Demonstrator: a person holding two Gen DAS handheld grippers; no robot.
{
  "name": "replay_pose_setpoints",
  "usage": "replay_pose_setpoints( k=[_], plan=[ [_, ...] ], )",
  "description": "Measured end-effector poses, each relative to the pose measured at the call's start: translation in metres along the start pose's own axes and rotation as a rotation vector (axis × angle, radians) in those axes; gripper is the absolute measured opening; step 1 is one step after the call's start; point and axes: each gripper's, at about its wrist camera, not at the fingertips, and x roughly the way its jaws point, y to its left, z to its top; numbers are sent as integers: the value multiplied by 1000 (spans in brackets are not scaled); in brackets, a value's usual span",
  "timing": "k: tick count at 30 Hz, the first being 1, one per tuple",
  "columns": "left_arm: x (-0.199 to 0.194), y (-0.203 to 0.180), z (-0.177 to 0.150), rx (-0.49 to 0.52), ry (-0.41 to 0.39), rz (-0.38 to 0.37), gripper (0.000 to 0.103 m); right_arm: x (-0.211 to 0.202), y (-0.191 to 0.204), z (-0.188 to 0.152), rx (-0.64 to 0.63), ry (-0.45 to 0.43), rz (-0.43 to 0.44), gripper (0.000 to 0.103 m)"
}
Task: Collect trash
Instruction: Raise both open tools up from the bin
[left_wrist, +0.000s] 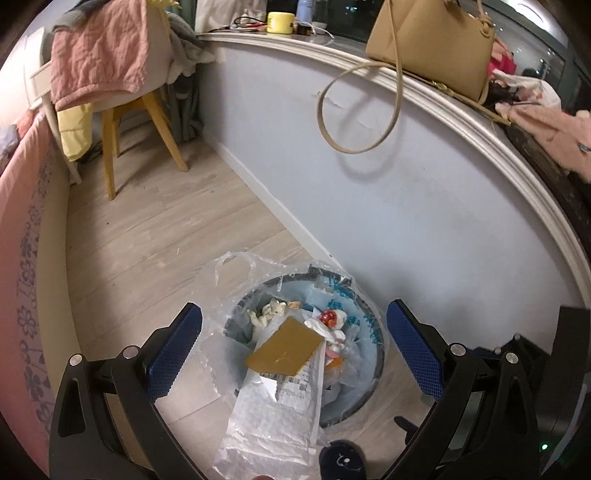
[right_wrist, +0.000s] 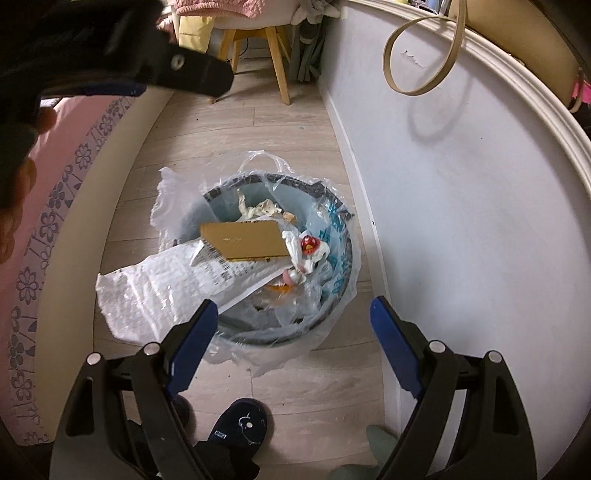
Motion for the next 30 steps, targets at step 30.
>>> replay_pose_setpoints(
  k=[30],
  plan=[
    [-52, 3, -3, 15, -79, 32, 97, -25, 24, -10, -12, -8, -10, 81]
  ],
)
